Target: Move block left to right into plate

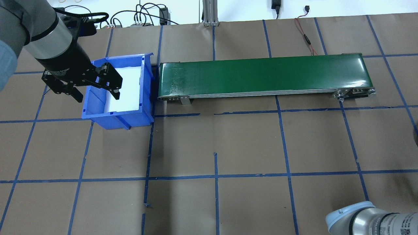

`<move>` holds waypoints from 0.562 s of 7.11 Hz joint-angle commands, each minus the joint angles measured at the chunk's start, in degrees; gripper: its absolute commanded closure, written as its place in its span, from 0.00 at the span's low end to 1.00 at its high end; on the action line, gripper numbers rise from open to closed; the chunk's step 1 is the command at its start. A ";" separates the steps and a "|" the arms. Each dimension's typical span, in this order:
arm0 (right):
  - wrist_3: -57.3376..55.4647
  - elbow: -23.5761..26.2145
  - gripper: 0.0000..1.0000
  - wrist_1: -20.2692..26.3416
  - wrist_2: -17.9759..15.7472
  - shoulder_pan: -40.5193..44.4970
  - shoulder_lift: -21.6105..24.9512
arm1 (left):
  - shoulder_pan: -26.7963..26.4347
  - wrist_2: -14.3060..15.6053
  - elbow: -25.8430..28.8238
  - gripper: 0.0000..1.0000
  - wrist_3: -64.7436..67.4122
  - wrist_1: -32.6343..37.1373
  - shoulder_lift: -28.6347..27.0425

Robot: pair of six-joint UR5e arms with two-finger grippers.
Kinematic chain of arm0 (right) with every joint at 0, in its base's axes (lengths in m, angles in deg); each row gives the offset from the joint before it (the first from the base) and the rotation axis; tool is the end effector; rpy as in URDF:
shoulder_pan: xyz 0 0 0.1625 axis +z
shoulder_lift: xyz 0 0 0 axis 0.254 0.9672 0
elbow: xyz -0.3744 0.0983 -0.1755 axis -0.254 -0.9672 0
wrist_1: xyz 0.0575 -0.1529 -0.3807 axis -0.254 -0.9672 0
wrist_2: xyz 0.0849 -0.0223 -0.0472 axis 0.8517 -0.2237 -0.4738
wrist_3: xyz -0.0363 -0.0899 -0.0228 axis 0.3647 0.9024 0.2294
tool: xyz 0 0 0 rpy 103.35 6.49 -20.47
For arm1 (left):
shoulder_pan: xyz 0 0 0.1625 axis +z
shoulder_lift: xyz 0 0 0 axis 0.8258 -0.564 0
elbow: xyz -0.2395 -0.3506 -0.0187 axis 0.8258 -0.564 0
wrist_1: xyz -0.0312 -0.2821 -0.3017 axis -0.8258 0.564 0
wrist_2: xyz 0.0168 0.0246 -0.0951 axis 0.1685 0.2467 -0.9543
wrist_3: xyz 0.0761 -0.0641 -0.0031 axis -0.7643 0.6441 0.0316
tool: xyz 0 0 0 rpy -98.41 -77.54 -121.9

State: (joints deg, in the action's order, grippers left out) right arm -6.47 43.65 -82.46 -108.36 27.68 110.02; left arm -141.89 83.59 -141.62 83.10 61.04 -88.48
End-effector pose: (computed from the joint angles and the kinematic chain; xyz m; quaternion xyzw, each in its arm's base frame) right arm -0.3980 -0.2226 0.2428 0.1381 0.9897 0.0355 0.0134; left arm -0.1037 -0.4629 0.4819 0.0161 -0.9993 -0.0325 0.0046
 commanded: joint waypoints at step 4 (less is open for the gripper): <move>-1.47 -5.14 0.00 -0.66 5.64 4.92 -2.22 | -0.17 -0.09 -0.02 0.00 0.00 0.09 0.18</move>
State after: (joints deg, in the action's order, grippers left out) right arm -6.66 40.73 -83.79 -102.55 29.03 107.71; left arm -141.99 83.51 -141.64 83.10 61.06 -88.39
